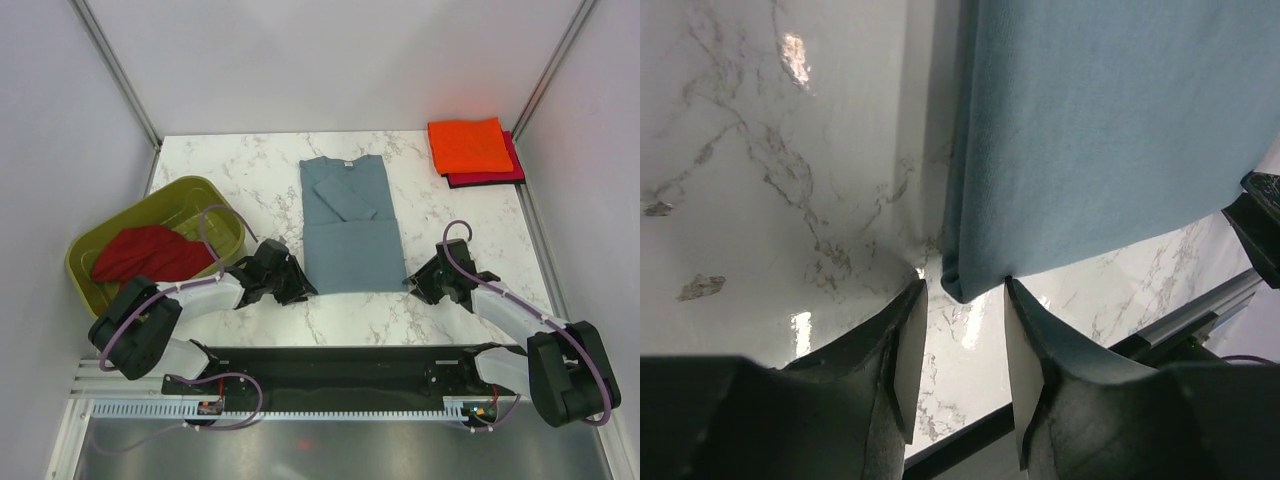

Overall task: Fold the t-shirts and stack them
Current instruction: Fold the tshirt

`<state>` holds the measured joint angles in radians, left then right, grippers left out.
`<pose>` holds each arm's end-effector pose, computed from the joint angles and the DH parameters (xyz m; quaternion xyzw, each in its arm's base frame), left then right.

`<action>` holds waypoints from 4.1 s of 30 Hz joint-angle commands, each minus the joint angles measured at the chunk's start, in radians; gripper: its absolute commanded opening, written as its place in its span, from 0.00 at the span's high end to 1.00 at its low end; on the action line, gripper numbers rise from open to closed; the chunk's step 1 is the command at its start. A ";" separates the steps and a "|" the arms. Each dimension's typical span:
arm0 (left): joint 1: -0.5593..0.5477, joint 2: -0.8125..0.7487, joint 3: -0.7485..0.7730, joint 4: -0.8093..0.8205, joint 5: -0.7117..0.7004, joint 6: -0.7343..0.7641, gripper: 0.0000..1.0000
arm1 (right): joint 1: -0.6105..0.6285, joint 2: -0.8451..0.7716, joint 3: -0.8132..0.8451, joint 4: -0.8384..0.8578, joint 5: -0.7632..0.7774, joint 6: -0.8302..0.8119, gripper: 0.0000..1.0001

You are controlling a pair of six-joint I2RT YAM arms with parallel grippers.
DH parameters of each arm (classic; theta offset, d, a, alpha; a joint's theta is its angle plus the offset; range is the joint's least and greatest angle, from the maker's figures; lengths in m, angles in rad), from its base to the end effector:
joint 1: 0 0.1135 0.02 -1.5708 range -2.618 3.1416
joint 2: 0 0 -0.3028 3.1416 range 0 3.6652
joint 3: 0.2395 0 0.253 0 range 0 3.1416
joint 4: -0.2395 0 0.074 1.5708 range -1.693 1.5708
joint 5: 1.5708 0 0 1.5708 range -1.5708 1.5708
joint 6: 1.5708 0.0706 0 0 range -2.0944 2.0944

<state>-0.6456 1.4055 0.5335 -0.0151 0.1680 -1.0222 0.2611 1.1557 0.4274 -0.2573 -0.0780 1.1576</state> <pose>0.2045 -0.1688 0.1513 -0.1481 0.9275 -0.3005 0.1659 0.1928 0.0572 0.1514 0.4045 0.8671 0.2161 0.1944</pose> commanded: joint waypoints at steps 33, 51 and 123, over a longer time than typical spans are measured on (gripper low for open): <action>-0.276 -0.376 0.051 -0.384 -0.257 -0.019 0.98 | 0.004 -0.552 0.010 -0.425 0.141 -0.168 1.00; -0.241 -0.335 0.353 -0.534 -0.328 0.098 0.98 | 0.001 -0.283 0.341 -0.263 0.176 -0.308 1.00; 0.313 0.977 1.594 -0.583 -0.090 0.649 0.66 | -0.111 0.863 0.844 0.084 -0.516 -0.808 0.49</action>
<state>-0.3515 2.3379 2.0548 -0.6037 0.0963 -0.3985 0.1421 2.0663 1.3308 -0.2028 -0.5842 0.3374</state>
